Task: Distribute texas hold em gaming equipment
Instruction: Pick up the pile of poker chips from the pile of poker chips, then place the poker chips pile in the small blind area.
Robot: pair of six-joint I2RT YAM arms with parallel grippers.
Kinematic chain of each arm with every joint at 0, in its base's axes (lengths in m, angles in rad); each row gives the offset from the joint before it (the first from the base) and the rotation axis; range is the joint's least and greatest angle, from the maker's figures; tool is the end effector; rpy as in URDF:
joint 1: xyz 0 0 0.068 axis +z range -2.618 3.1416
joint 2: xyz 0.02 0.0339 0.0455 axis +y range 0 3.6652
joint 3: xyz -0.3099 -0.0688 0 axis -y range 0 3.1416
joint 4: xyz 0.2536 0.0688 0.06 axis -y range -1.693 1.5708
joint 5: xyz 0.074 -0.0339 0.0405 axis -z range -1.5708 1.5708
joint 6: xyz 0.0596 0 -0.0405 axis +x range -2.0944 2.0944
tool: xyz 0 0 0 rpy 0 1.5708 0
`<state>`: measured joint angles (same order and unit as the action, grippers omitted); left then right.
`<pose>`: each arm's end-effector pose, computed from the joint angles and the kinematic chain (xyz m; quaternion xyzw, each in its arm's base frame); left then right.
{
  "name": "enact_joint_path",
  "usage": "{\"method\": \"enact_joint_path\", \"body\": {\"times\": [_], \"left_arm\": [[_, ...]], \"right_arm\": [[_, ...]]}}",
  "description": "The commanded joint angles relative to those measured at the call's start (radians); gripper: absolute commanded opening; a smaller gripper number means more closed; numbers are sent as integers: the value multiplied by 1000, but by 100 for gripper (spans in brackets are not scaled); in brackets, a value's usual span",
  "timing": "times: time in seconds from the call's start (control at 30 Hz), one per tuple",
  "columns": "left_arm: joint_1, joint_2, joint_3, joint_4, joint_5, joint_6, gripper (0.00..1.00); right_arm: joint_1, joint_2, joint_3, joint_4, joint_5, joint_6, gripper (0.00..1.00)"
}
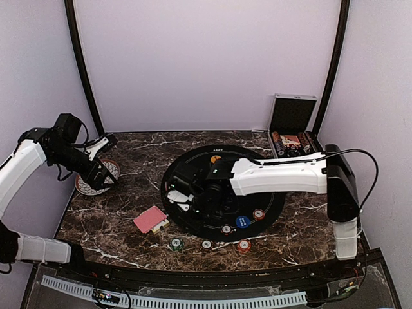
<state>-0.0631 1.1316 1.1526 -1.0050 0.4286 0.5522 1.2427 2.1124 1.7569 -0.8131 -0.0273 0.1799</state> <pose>0.2095 -0.0381 0.3525 0.3419 0.8728 -0.1291 0.3235 0.1566 0.4650 0.2241 -0.4988 0.8433 0.1405 0.1426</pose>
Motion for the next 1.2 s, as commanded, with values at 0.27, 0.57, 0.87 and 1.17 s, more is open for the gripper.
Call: {"method": "enact_joint_path", "body": {"times": [0.27,0.57,0.87,1.17], "left_arm": [[-253,106,-122,106,-37,-96,99],[-378,157,-159,174,-90,-104,99],[-451,170,-214,235,-139,-56,99],[-531,222,-258,300,-185,-37,99]], "right_arm": [[-319,-300,-358,42,111,128,13],[-485,-334,-461,76,169,157,11],[-595,-385,-571,85,191,192,11],[-610,-405,-684,125,166,220,10]]}}
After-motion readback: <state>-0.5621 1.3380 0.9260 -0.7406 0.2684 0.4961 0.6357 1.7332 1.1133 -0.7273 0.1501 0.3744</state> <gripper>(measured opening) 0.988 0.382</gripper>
